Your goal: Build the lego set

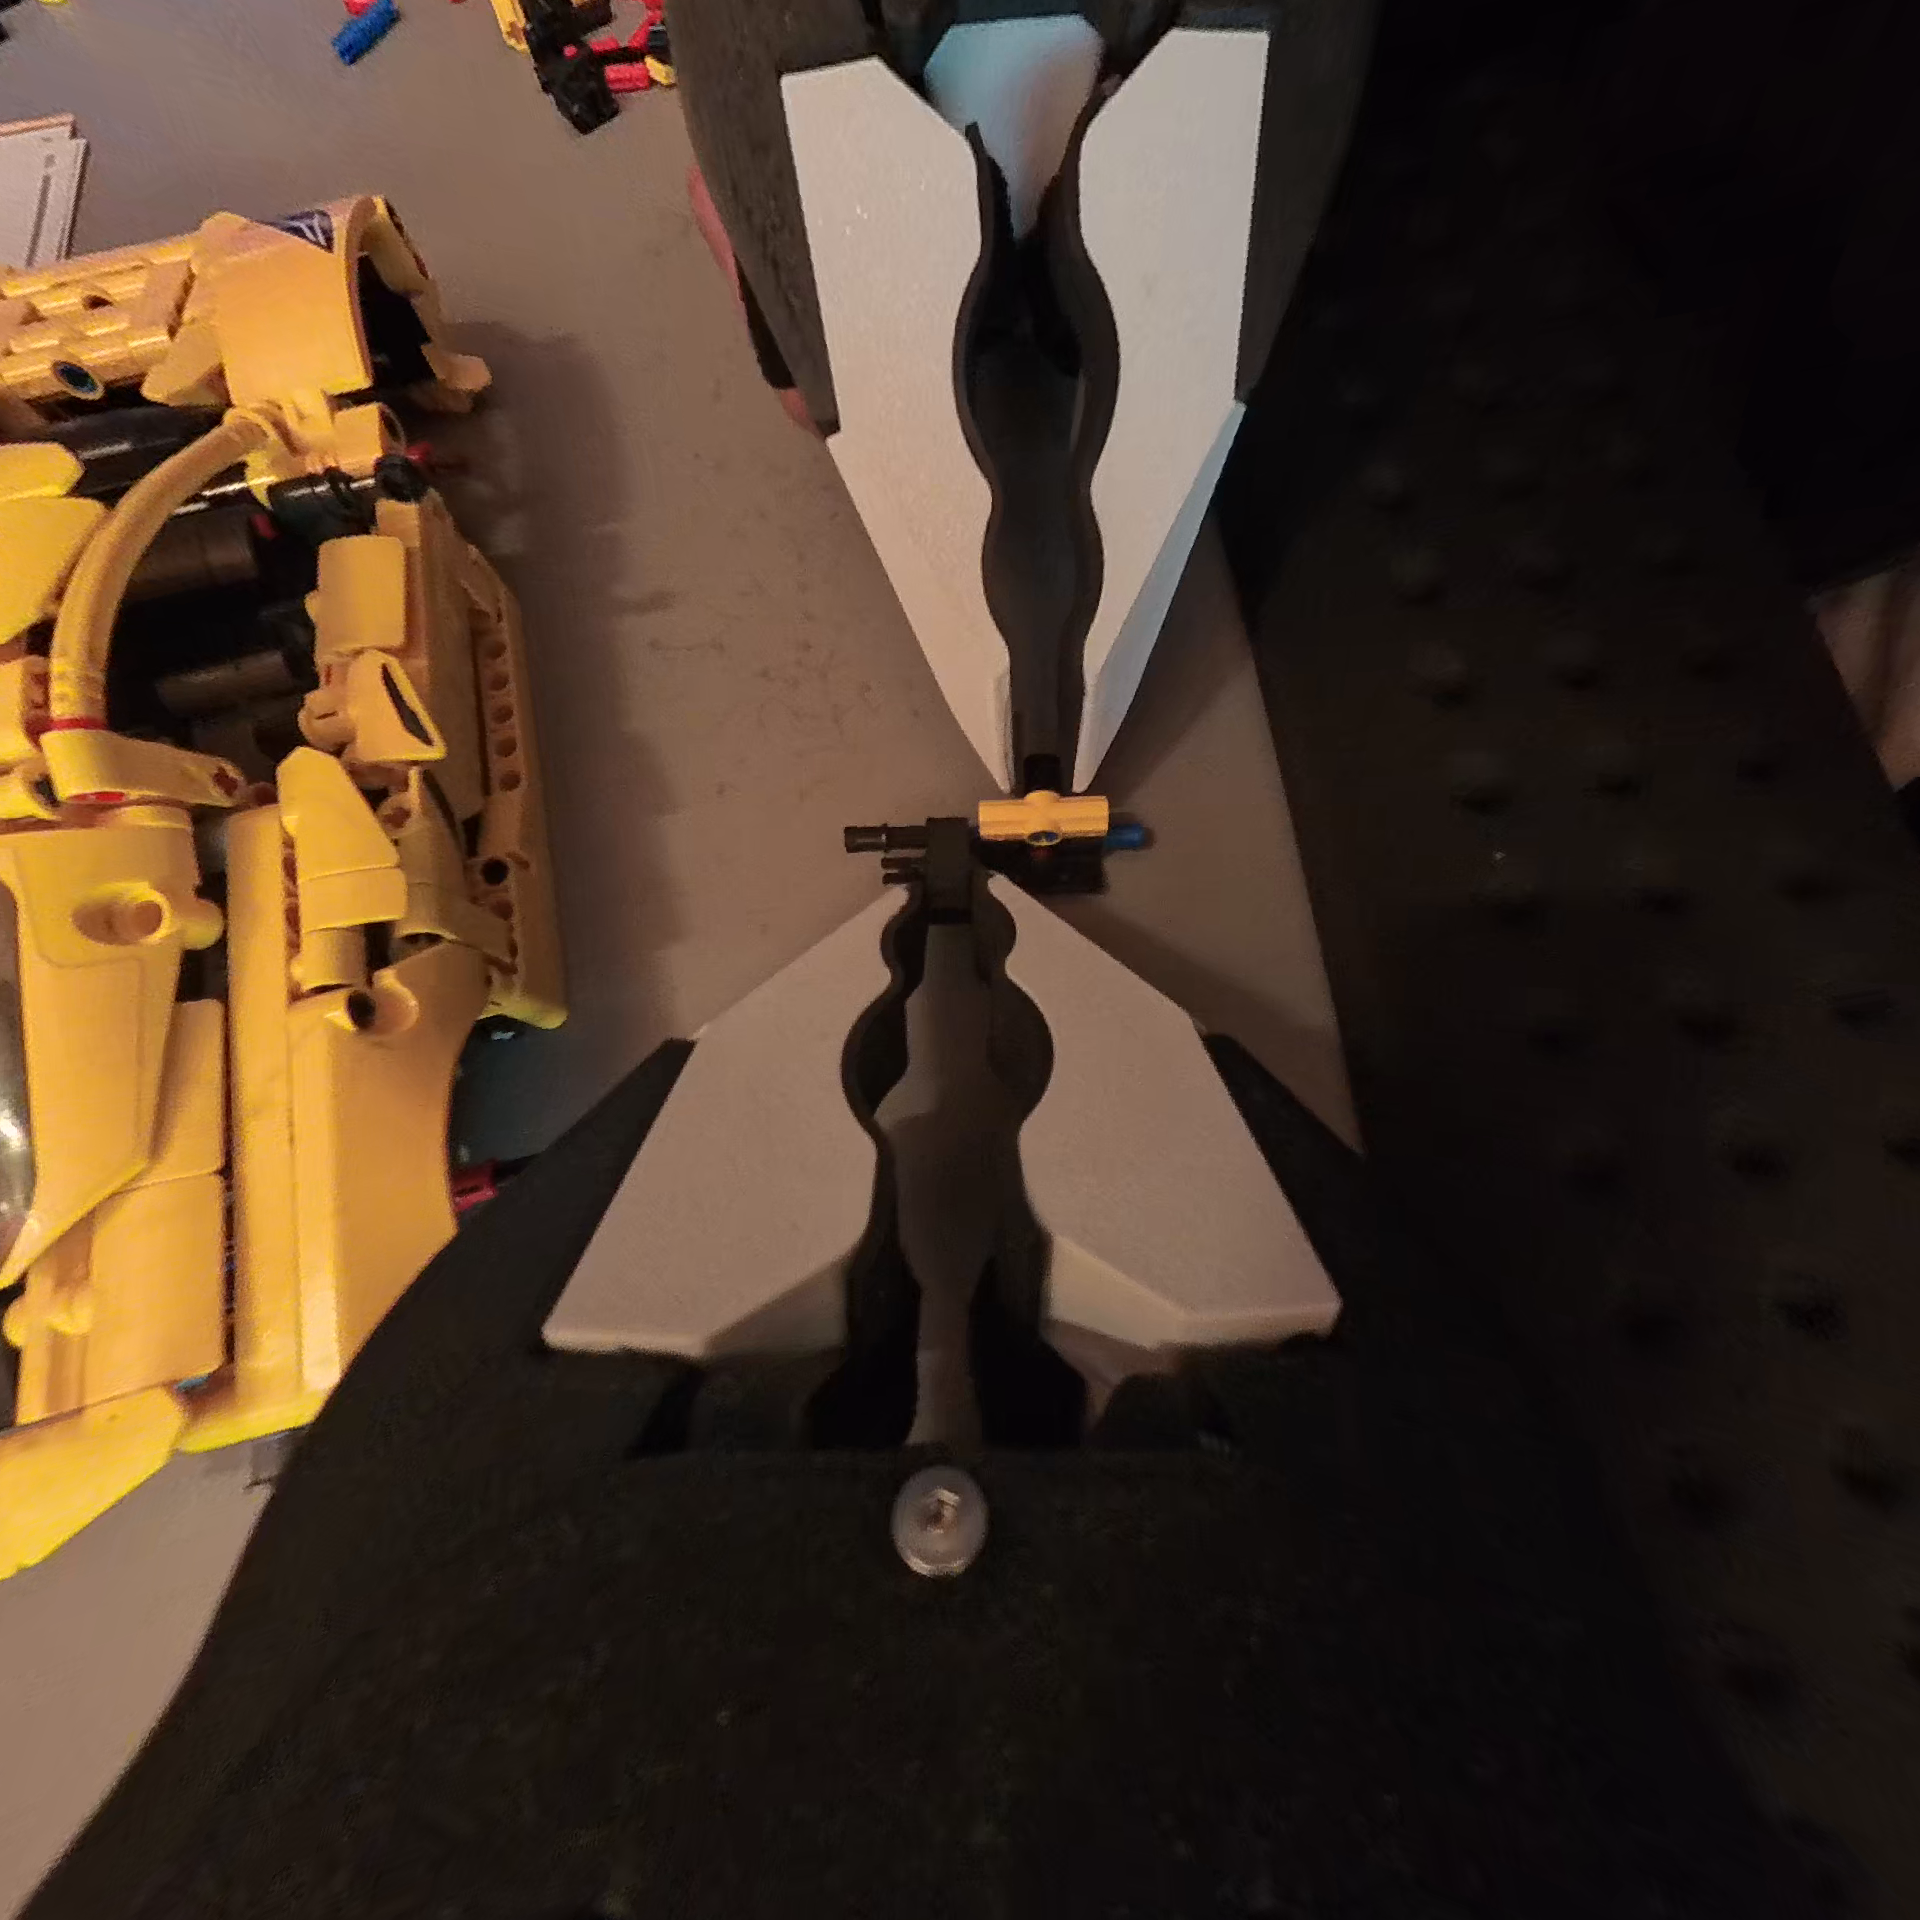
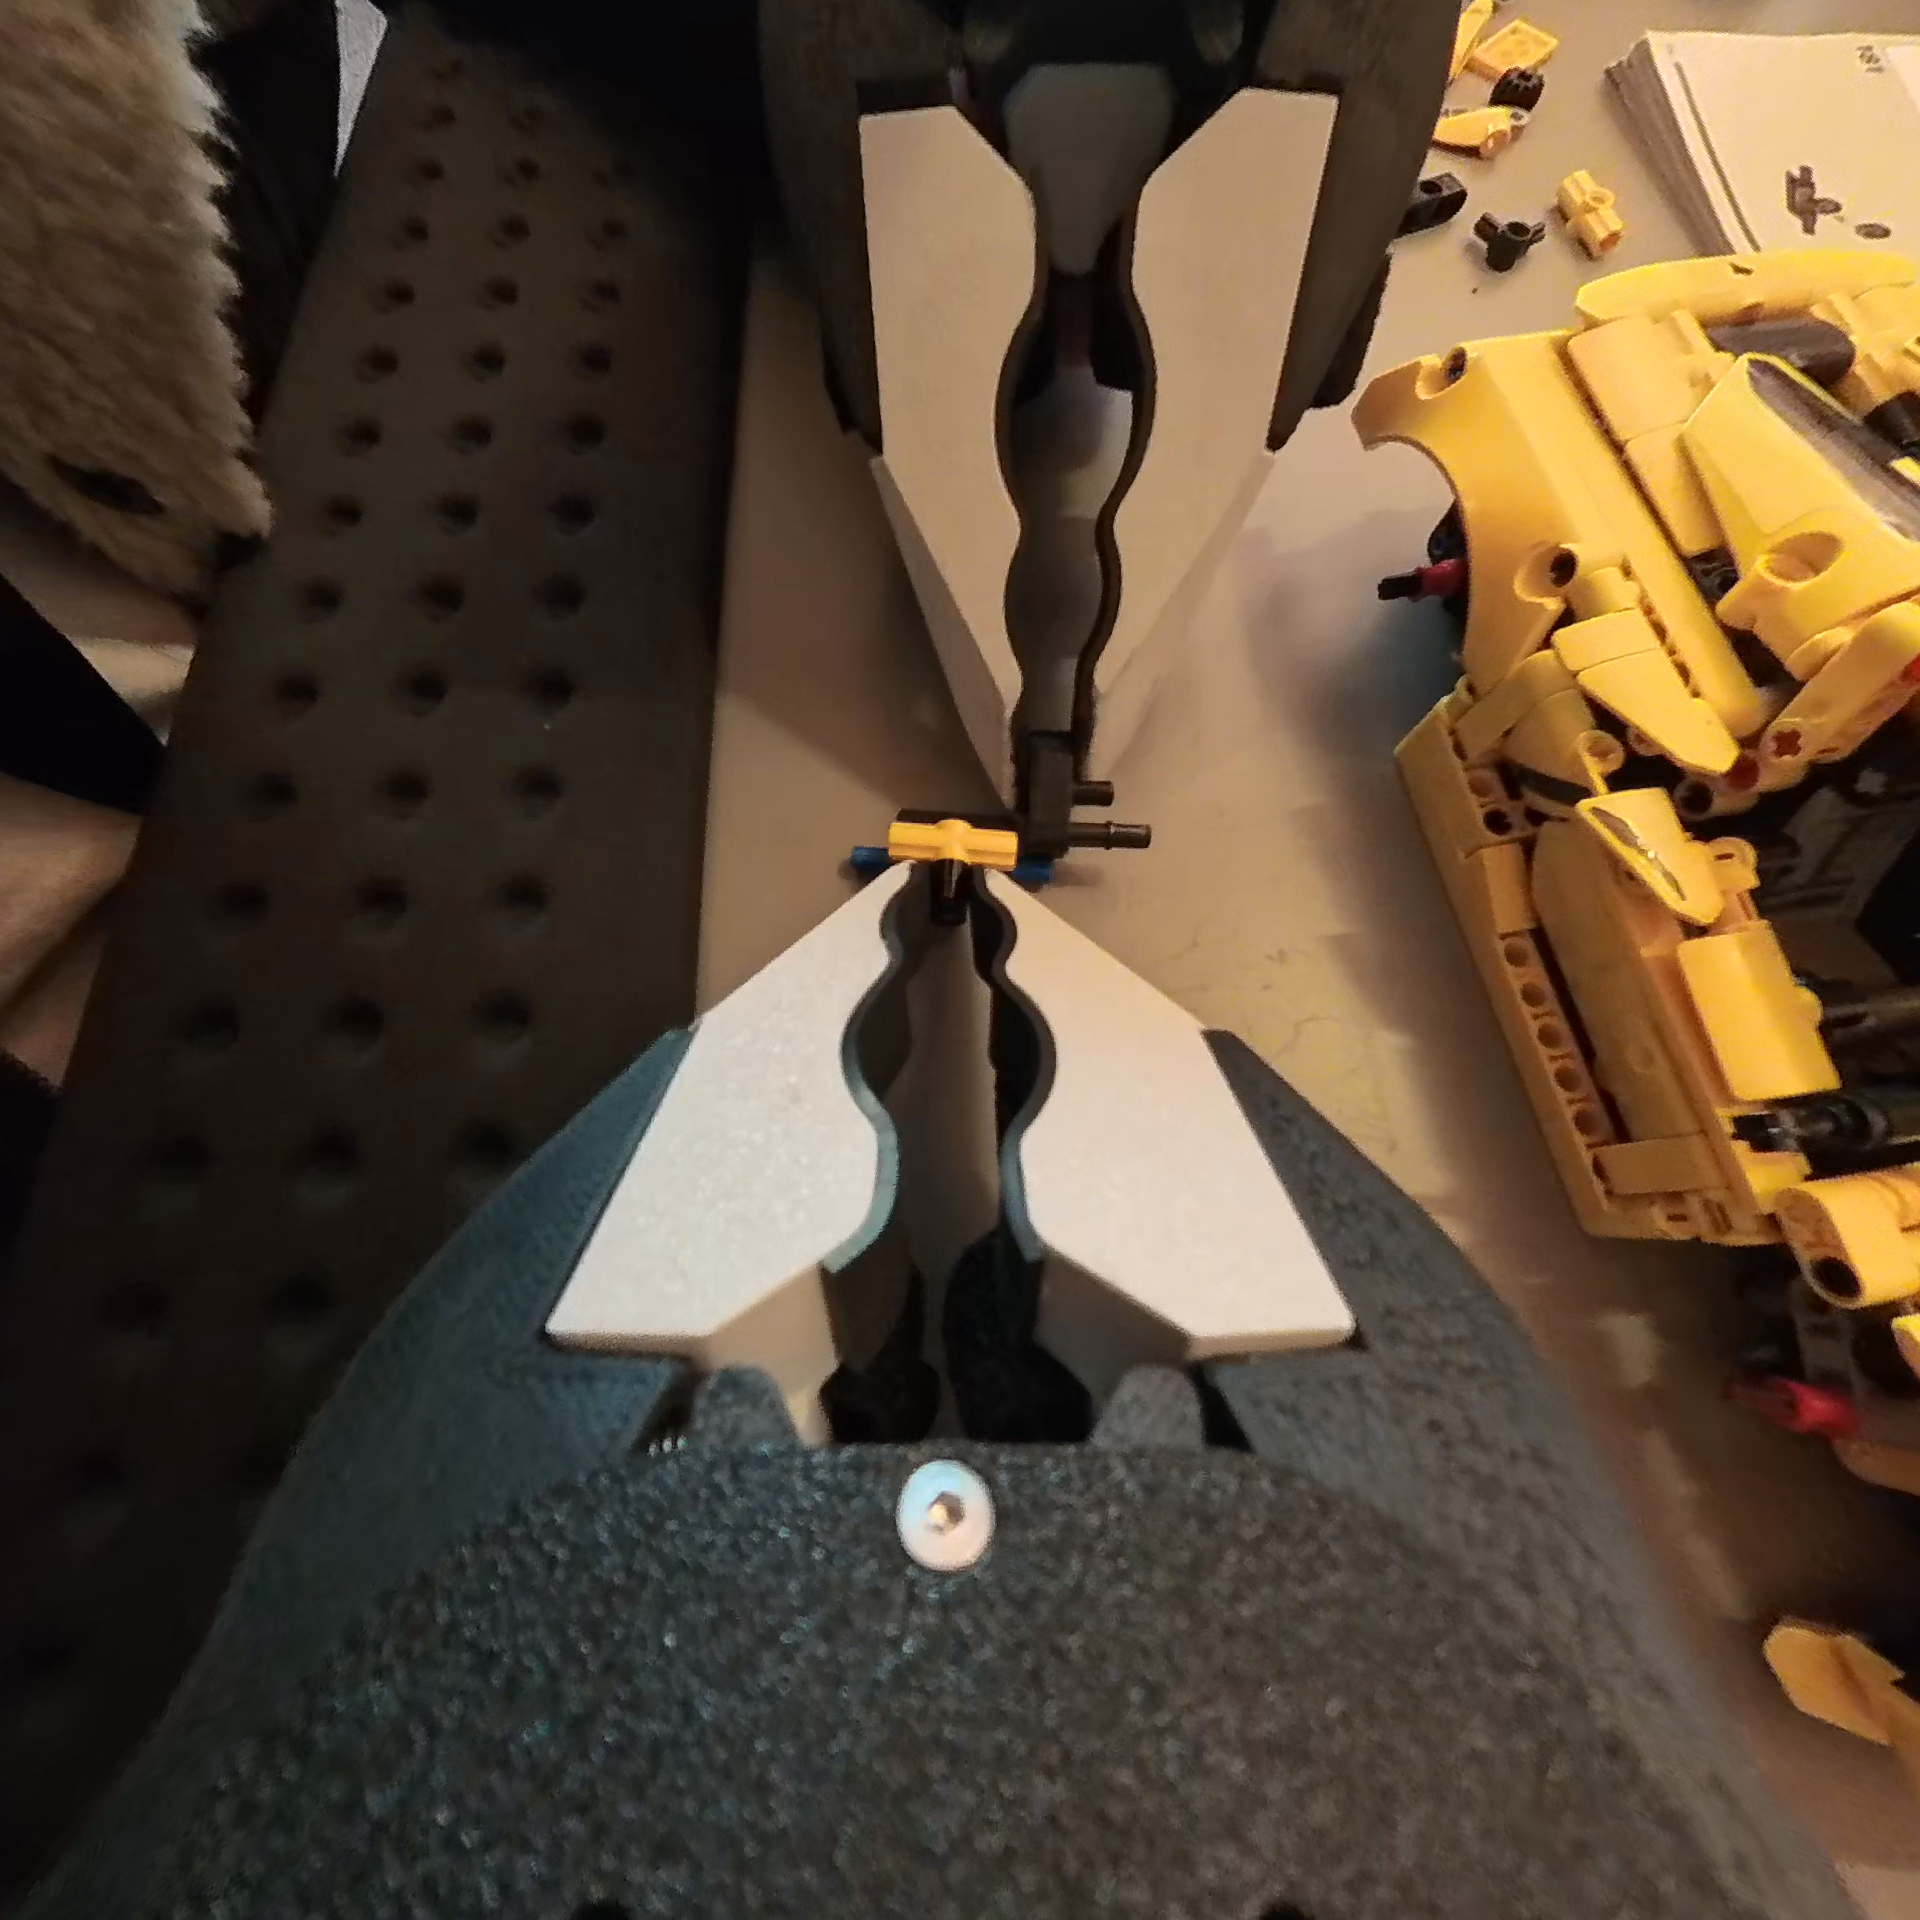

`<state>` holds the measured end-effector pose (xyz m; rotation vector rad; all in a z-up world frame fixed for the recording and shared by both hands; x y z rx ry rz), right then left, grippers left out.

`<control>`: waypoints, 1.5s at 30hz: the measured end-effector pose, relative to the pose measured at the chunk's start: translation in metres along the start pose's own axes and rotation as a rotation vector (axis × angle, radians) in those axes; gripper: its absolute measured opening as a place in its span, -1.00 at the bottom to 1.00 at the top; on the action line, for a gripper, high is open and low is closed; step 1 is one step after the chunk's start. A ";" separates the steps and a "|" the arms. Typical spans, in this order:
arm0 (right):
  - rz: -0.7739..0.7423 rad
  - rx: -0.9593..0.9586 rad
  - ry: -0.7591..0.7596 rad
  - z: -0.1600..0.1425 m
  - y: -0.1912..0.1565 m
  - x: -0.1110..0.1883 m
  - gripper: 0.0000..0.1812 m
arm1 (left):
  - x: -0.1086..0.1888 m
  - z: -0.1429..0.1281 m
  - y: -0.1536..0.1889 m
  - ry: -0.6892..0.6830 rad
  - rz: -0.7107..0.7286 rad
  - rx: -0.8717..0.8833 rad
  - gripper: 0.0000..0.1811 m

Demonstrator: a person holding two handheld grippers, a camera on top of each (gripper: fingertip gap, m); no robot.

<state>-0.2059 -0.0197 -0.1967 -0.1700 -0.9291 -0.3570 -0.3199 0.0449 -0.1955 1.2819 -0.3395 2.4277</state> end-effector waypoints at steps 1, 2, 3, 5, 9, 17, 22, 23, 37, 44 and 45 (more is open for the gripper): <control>0.001 0.001 0.000 0.000 0.000 0.000 -0.94 | 0.000 0.000 0.000 -0.003 0.002 0.004 -0.92; 0.004 0.000 0.000 0.000 0.000 0.000 -0.94 | 0.000 0.000 0.000 -0.007 0.001 0.008 -0.92; 0.004 0.005 -0.001 0.000 0.000 0.000 -0.94 | -0.001 0.000 0.000 -0.008 0.006 0.004 -0.92; 0.006 0.003 -0.003 0.000 0.000 0.000 -0.94 | -0.001 0.001 0.001 -0.016 0.022 -0.008 -0.92; 0.008 -0.004 0.001 0.001 0.001 -0.001 -0.94 | 0.004 0.002 -0.004 0.040 -0.025 0.070 -0.92; 0.009 -0.006 0.006 0.000 0.001 -0.001 -0.94 | 0.000 0.003 -0.001 0.051 -0.040 0.044 -0.92; 0.017 -0.024 0.008 0.000 0.001 -0.001 -0.93 | 0.000 0.003 0.000 0.044 -0.025 0.029 -0.91; 0.012 -0.025 0.007 0.000 0.001 -0.001 -0.93 | 0.000 0.003 0.001 0.041 -0.016 0.022 -0.92; -0.002 -0.026 0.058 0.002 0.000 0.005 -0.84 | 0.003 0.004 -0.001 0.043 0.020 0.015 -0.92; -0.041 -0.090 0.120 0.004 0.010 0.013 -0.75 | 0.006 0.006 -0.001 0.056 0.058 -0.002 -0.92; -0.046 -0.082 0.127 0.005 0.009 0.014 -0.74 | 0.006 0.006 -0.001 0.055 0.059 -0.004 -0.92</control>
Point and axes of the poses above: each gripper's, where its closed fingertips meet, x back along the fingers, z out of its top, y = z × x across the jaws, the point moved 8 cm from there along x, back along the fingers, and after that the axes turned 15 degrees about -y, right-handed, at the moved point
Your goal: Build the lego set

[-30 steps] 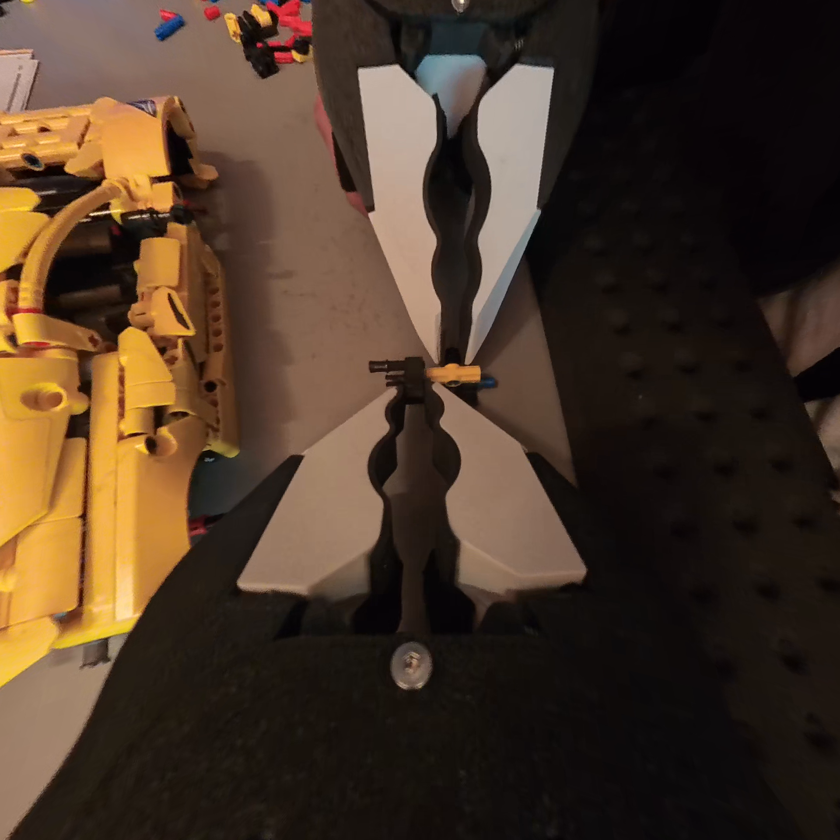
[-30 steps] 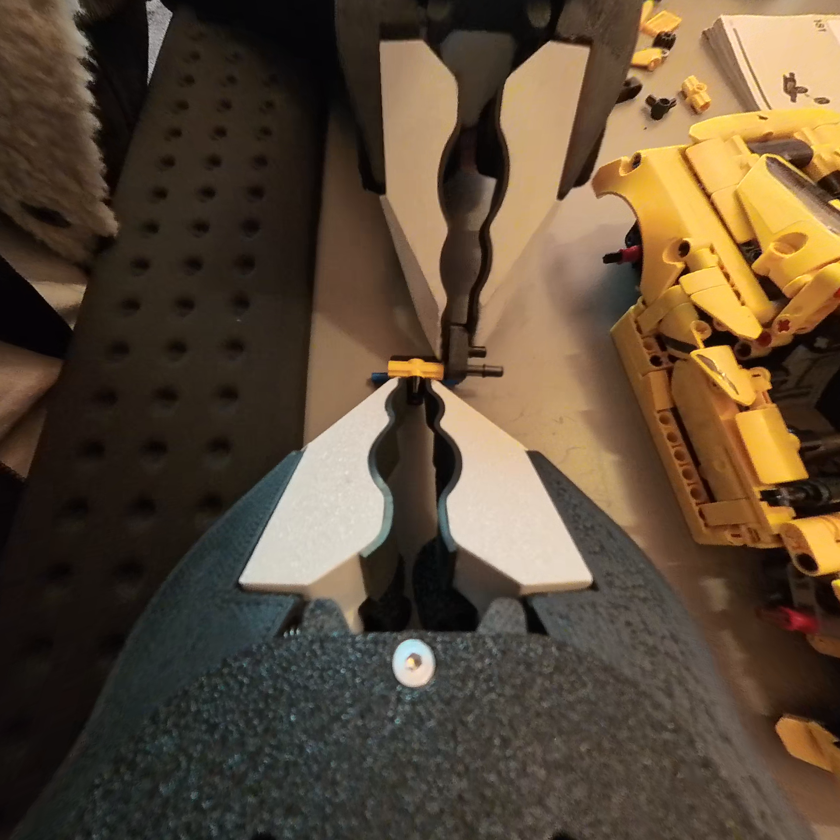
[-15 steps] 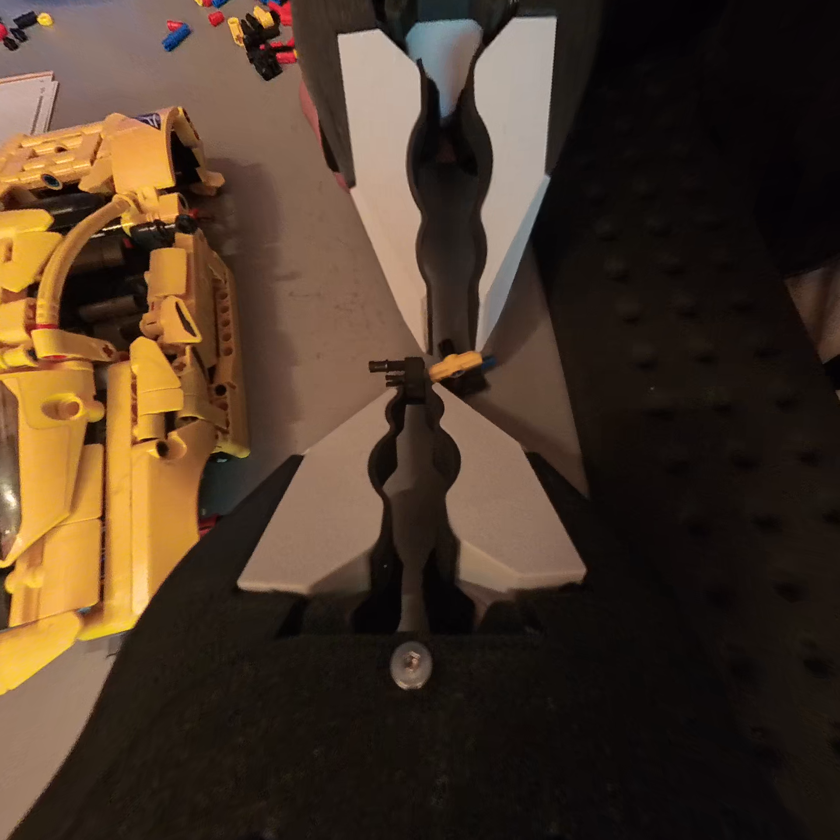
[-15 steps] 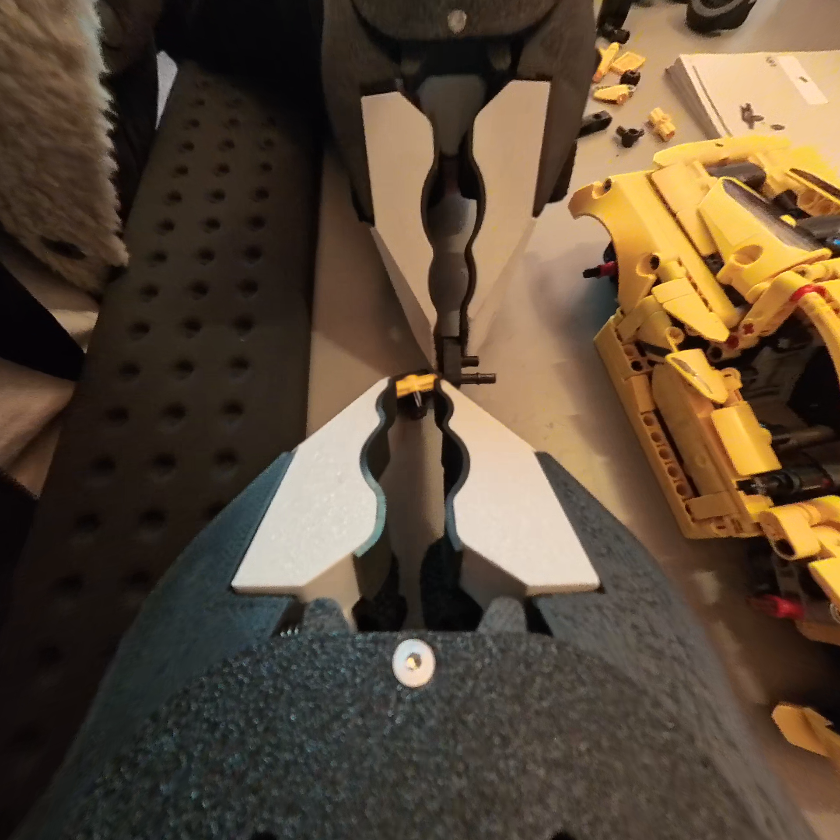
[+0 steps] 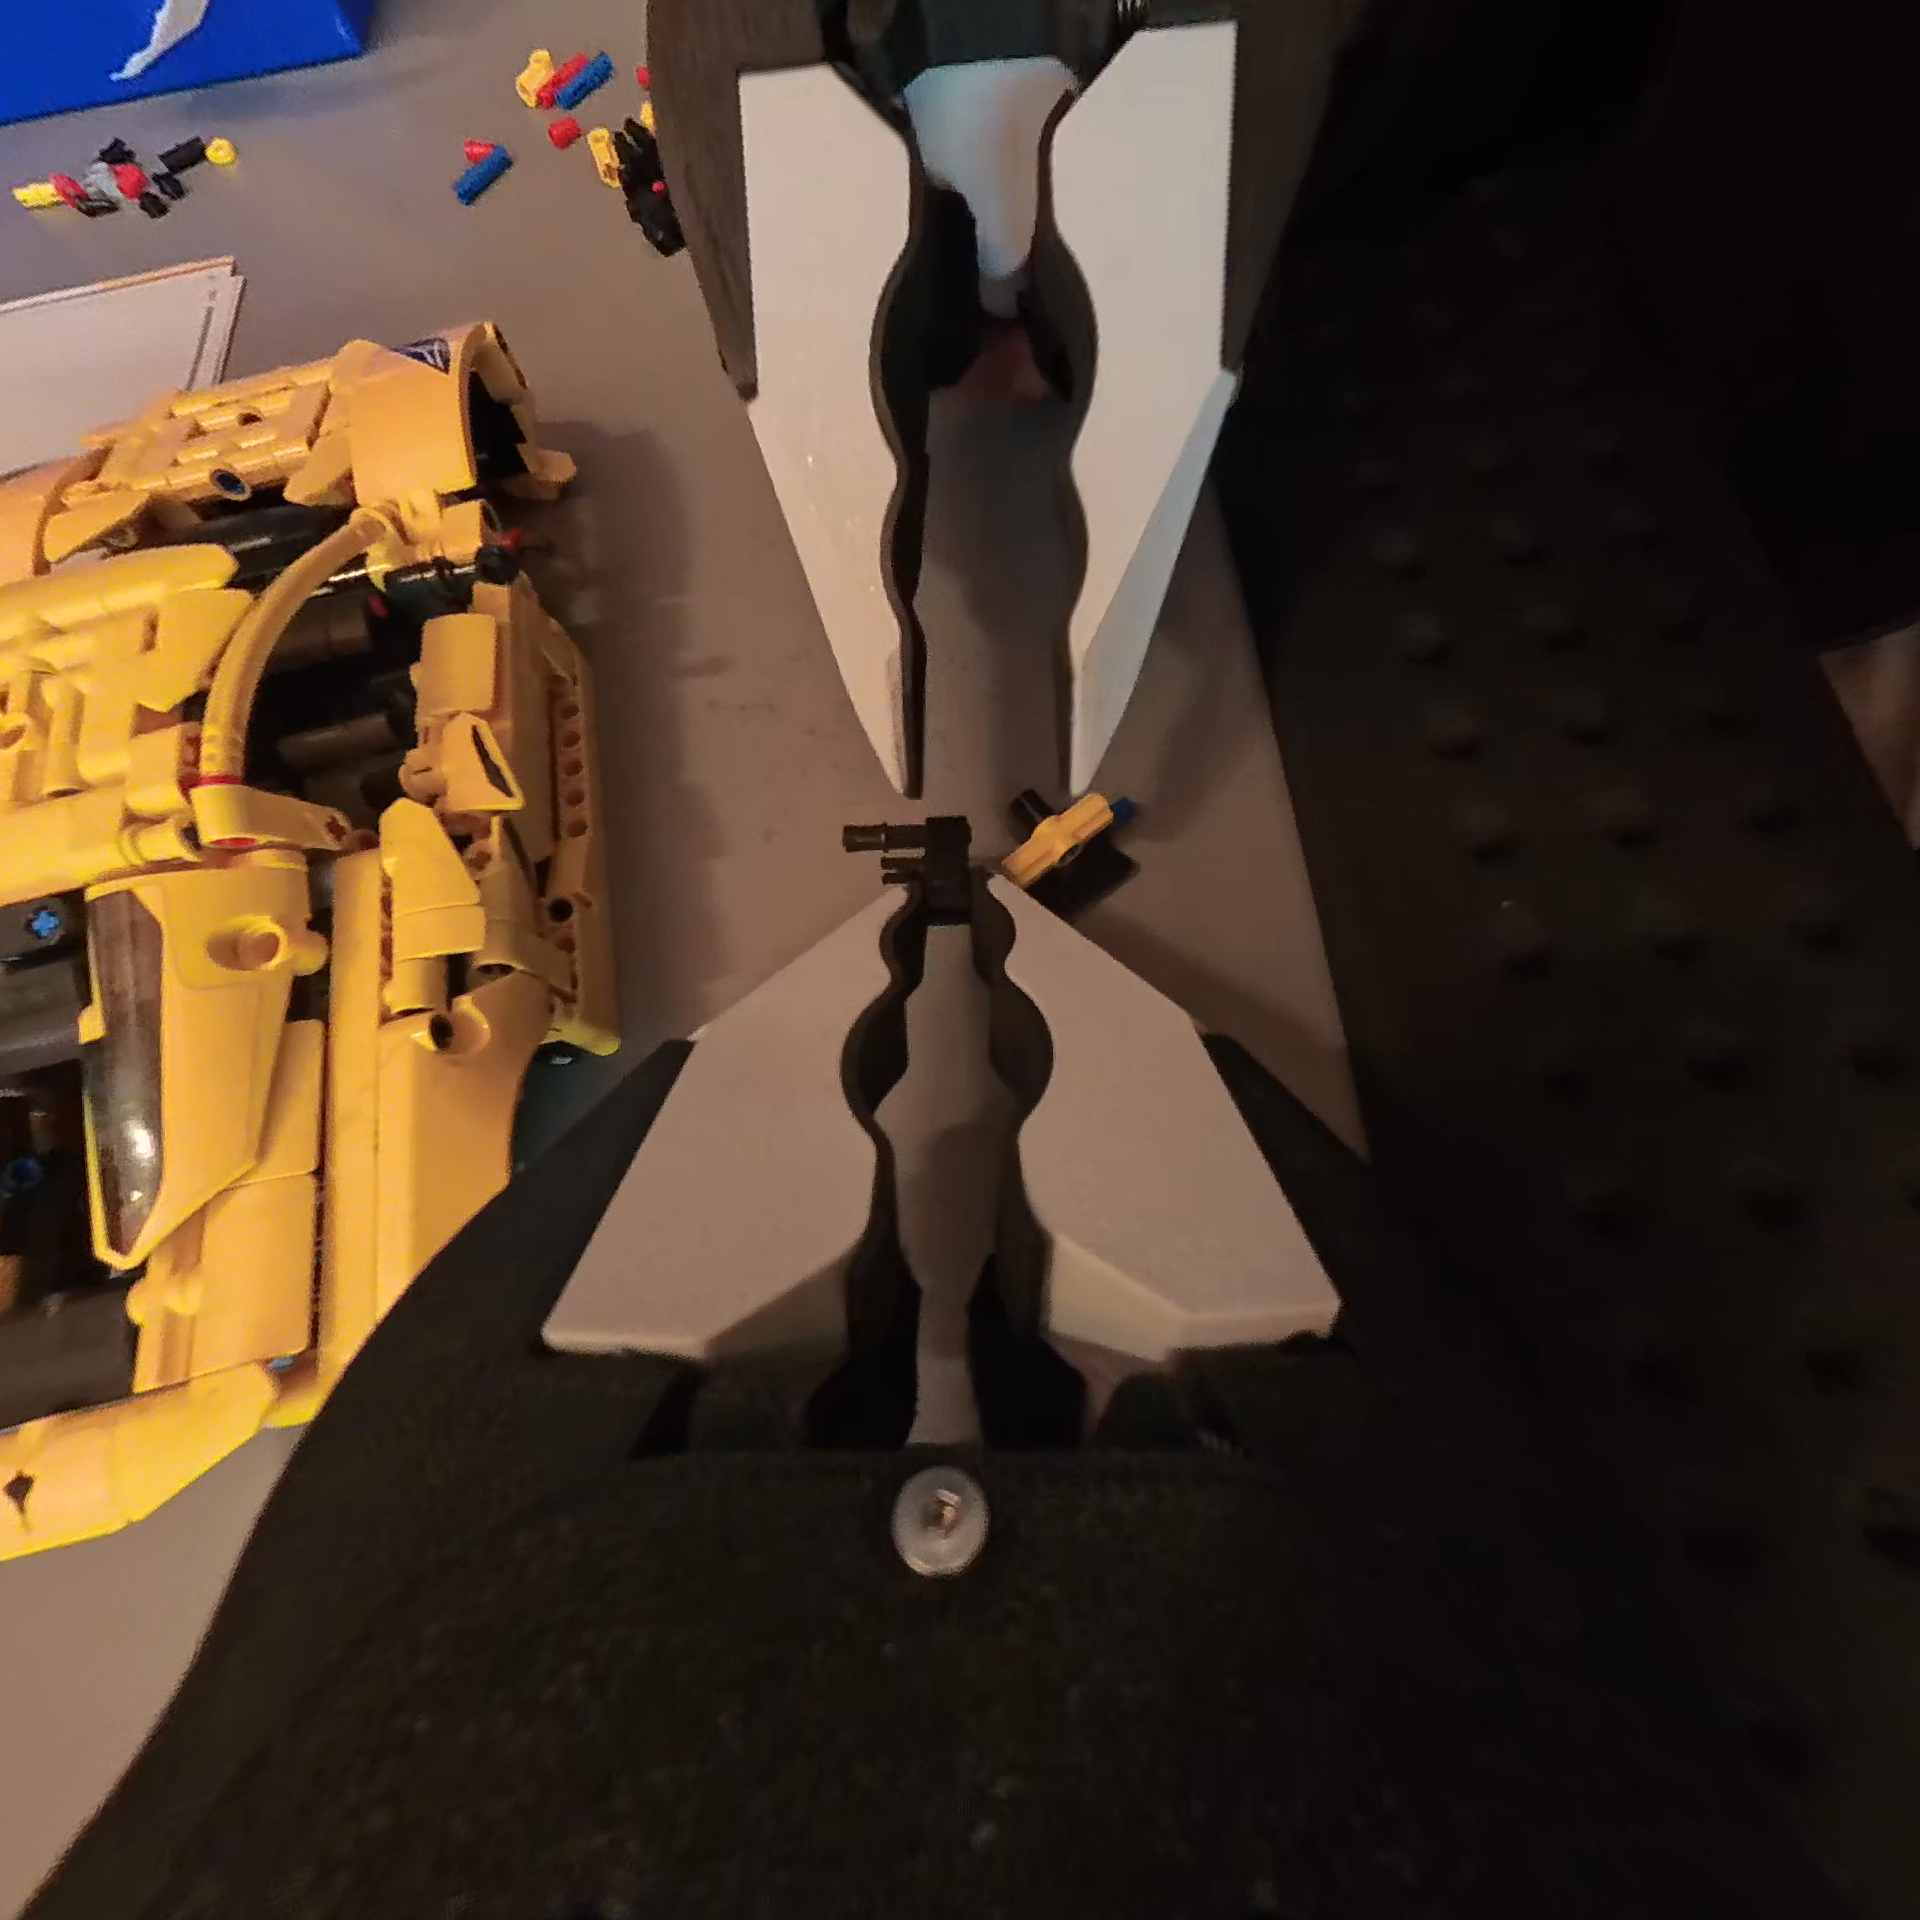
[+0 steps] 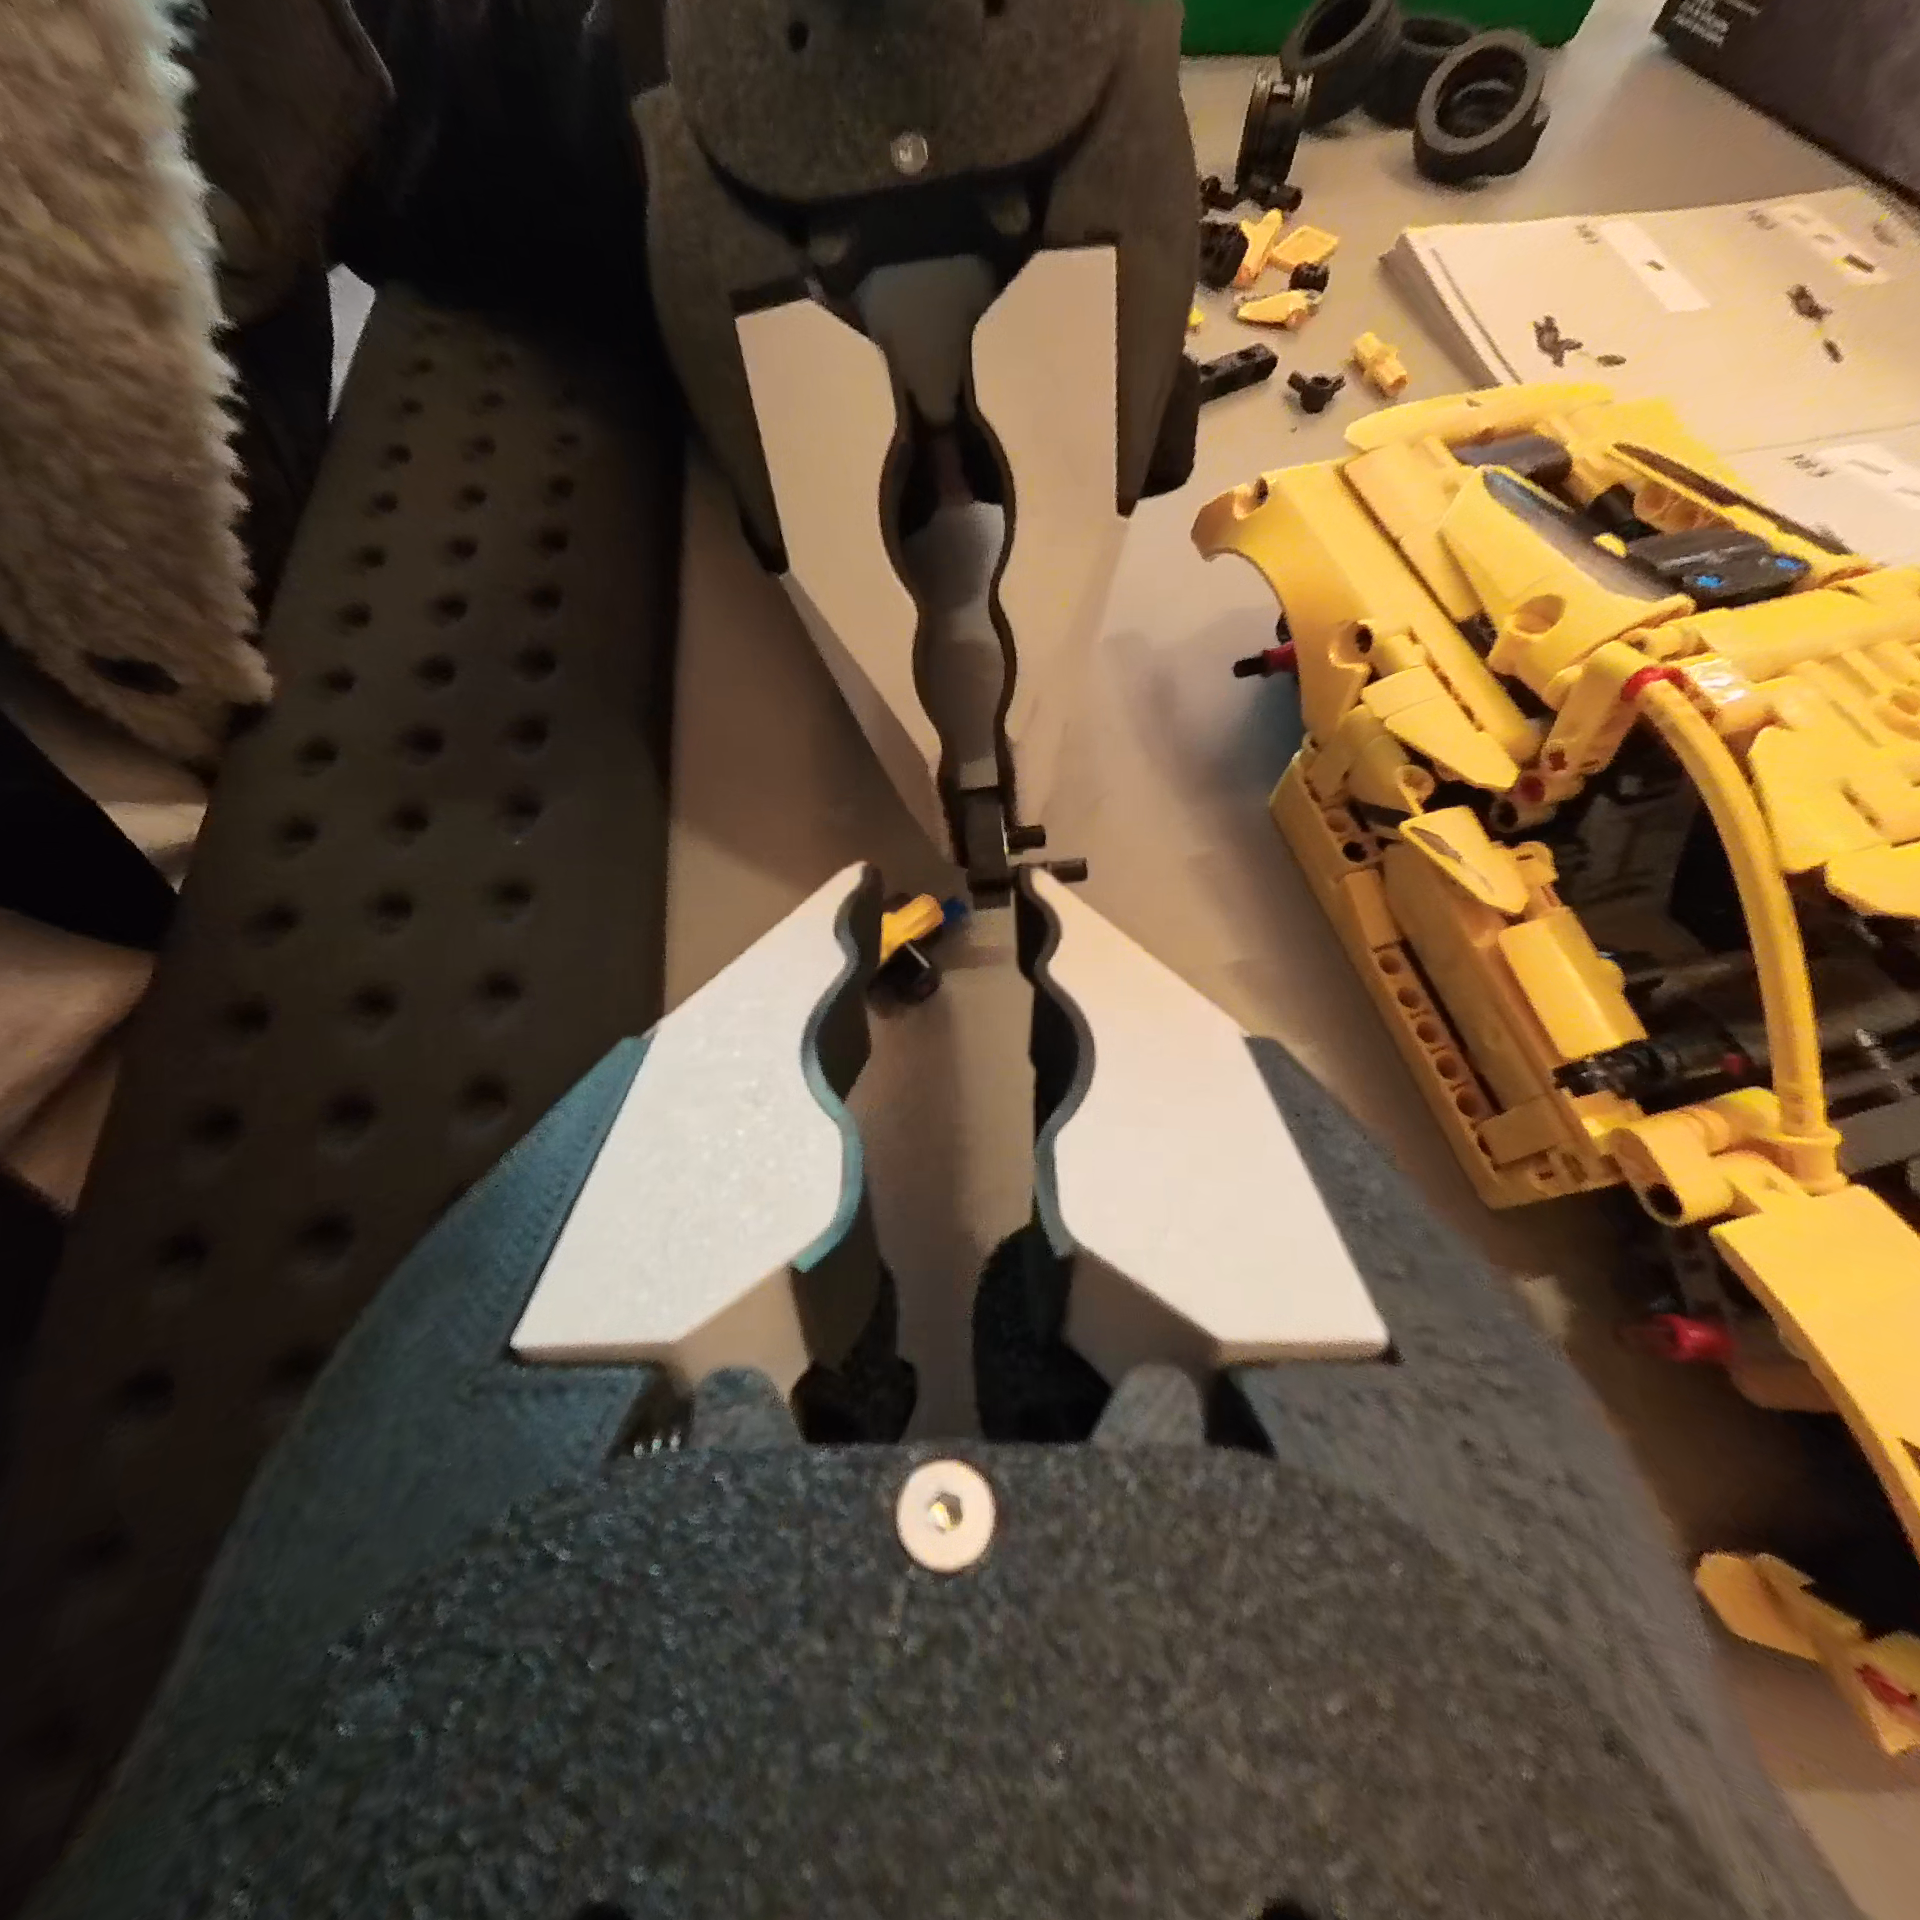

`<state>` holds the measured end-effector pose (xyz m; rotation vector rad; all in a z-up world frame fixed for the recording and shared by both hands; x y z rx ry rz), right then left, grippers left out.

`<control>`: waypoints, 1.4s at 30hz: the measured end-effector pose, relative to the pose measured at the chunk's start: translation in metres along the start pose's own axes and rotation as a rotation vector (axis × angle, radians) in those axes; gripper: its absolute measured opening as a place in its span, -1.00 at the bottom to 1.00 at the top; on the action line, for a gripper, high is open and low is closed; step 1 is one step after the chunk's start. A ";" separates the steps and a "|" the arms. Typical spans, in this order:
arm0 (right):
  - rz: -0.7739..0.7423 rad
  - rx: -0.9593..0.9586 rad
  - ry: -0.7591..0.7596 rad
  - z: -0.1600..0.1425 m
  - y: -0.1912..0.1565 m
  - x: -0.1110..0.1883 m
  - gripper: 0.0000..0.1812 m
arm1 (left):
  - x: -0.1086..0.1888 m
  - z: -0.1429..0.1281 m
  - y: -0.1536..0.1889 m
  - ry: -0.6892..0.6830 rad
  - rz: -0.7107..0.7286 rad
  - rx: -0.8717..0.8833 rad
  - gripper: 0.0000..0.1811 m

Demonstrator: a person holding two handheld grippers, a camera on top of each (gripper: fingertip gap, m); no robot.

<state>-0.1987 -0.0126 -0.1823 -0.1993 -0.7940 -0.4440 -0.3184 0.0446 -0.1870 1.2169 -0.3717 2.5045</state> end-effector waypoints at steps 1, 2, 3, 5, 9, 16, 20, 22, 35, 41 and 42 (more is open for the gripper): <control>-0.002 0.009 0.005 0.001 -0.001 0.000 -0.72 | 0.000 0.000 0.000 0.003 -0.001 0.001 -0.92; -0.002 0.018 0.005 0.001 -0.002 -0.001 -0.71 | 0.001 0.001 0.000 0.010 -0.006 0.004 -0.92; -0.004 0.026 -0.005 0.001 -0.003 -0.003 -0.71 | 0.002 0.001 0.000 0.018 -0.017 0.011 -0.92; -0.025 0.040 -0.017 0.001 -0.003 -0.005 -0.72 | 0.001 0.000 0.000 0.014 -0.035 0.026 -0.92; -0.046 0.043 -0.005 0.002 -0.002 -0.002 -0.81 | 0.003 0.001 -0.001 0.044 -0.080 0.060 -0.92; -0.049 0.034 0.008 0.002 -0.001 0.000 -0.84 | 0.005 0.001 -0.004 0.082 -0.137 0.115 -0.92; -0.043 0.011 0.022 0.000 0.002 0.002 -0.82 | 0.005 -0.001 -0.005 0.059 -0.148 0.127 -0.92; -0.024 -0.017 0.013 -0.005 0.006 0.002 -0.78 | 0.004 -0.004 -0.007 0.019 -0.127 0.137 -0.92; -0.013 -0.072 0.053 -0.007 0.011 0.011 -0.81 | 0.008 -0.003 -0.001 0.017 -0.018 0.100 -0.92; -0.132 -0.188 0.111 -0.010 0.031 0.025 -0.86 | 0.007 -0.005 -0.010 0.036 0.059 0.133 -0.92; -0.153 -0.202 0.117 -0.011 0.034 0.027 -0.86 | 0.007 -0.006 -0.012 0.041 0.064 0.145 -0.92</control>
Point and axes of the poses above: each gripper's, where its closed fingertips meet, x back along the fingers, z out of its top, y = z × x across the jaws, the point moved 8 cm from there along x, back along the fingers, and after that the axes turned 15 degrees about -y, right-handed, at the moved point
